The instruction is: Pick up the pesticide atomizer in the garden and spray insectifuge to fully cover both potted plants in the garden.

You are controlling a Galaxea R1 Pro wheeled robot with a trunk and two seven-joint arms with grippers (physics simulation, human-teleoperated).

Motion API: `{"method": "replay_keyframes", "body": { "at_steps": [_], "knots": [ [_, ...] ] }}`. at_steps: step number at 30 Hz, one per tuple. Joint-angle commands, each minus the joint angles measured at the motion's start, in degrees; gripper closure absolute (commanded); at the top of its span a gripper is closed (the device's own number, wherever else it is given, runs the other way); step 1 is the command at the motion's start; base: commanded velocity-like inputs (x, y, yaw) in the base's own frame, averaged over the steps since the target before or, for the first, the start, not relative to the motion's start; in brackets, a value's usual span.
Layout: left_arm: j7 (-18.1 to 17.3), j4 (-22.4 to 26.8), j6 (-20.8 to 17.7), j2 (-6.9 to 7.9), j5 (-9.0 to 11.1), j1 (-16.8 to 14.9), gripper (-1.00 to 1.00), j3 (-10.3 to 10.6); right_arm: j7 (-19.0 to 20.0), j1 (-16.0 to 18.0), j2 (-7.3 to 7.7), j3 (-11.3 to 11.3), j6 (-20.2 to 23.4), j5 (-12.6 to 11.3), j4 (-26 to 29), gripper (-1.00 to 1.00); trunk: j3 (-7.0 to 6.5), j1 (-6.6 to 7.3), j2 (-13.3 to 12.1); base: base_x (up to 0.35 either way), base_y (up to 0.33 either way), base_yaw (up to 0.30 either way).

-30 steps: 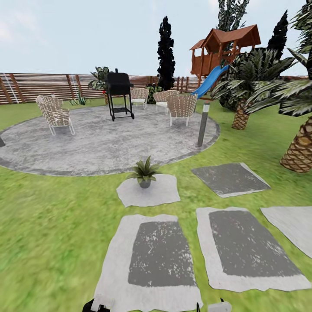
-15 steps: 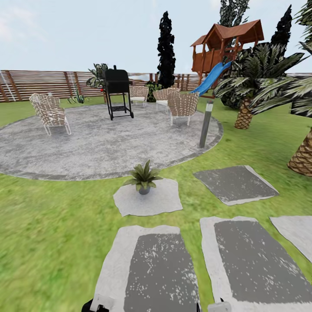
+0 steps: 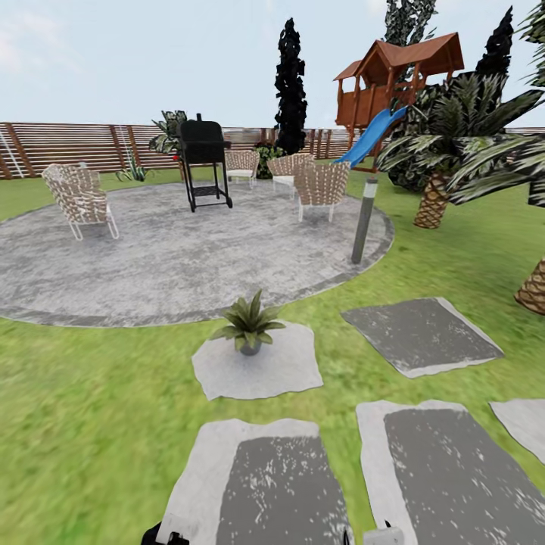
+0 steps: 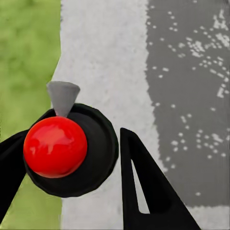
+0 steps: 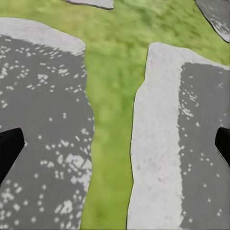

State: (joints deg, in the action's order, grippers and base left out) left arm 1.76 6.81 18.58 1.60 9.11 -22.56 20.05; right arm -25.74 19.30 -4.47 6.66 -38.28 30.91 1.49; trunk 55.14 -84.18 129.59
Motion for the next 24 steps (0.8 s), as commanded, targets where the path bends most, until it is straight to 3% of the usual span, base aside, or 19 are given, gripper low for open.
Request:
{"method": "replay_keyframes", "body": {
  "at_steps": [1, 13, 18, 24],
  "knots": [
    [0.17, 0.0, 0.17, 0.0, 0.46, -0.03, 1.0, 0.49, -0.27, 0.04, -0.02, 0.46, -0.12, 0.6, -0.07, -1.0, 0.05, -0.03, 0.02, 0.339, 0.0, 0.0],
    [0.17, -0.04, 0.15, 0.15, 0.55, -0.03, 1.0, 0.34, -0.26, 0.04, -0.03, 0.46, -0.09, 0.55, -0.07, -1.0, 0.05, -0.03, 0.02, 0.339, 0.0, 0.0],
    [0.17, -0.04, 0.14, 0.1, 0.55, -0.03, 1.0, 0.34, -0.26, -1.83, -2.39, 0.46, -0.05, 0.55, -0.08, -1.0, 0.05, -0.03, 0.02, 0.339, 0.0, 0.0],
    [0.17, -0.04, 0.14, 0.07, 0.55, -0.03, 1.0, 0.34, -0.19, -2.06, -2.5, 0.39, -0.12, 0.73, 0.0, -1.0, 0.05, -0.03, 0.02, 0.339, 0.0, 0.0]
  ]
}}
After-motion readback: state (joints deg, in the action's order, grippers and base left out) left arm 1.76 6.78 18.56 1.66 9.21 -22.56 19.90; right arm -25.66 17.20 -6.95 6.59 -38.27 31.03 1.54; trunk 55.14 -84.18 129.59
